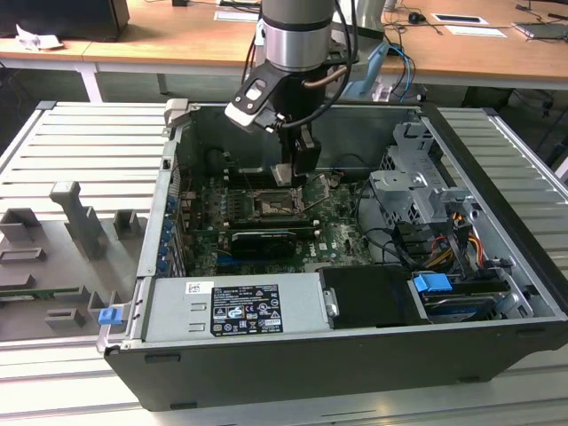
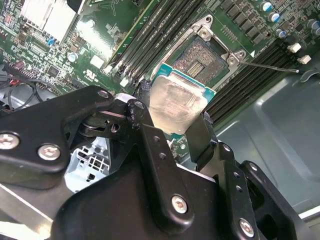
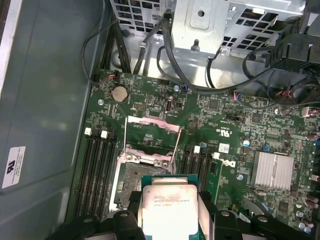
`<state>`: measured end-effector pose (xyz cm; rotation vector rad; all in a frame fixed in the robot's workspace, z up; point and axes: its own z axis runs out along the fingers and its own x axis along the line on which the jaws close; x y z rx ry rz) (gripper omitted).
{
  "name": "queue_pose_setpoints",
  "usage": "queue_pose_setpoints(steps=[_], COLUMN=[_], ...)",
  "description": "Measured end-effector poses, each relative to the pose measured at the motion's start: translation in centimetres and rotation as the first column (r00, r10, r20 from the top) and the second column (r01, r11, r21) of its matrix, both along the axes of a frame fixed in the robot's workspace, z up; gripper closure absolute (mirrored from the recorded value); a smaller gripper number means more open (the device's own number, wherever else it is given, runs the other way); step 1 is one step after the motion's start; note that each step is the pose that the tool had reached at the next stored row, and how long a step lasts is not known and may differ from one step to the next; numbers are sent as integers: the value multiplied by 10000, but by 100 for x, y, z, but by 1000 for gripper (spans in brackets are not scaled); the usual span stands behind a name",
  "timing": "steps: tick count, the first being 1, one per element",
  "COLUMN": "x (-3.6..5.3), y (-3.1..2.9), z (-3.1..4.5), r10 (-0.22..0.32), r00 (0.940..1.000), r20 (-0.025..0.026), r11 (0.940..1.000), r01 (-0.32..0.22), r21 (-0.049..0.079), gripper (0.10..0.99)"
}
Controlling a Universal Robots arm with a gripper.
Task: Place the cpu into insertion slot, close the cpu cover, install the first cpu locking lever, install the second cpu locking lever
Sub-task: 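Place the cpu into insertion slot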
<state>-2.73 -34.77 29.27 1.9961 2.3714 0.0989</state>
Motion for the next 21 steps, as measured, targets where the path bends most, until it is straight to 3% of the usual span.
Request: queue_pose_setpoints(steps=[21], x=[0], y=[0], z=[-68], r10=[0], r00=[10000], r20=[-2], r11=[10000], r01=[0], r21=[-1], gripper=[557])
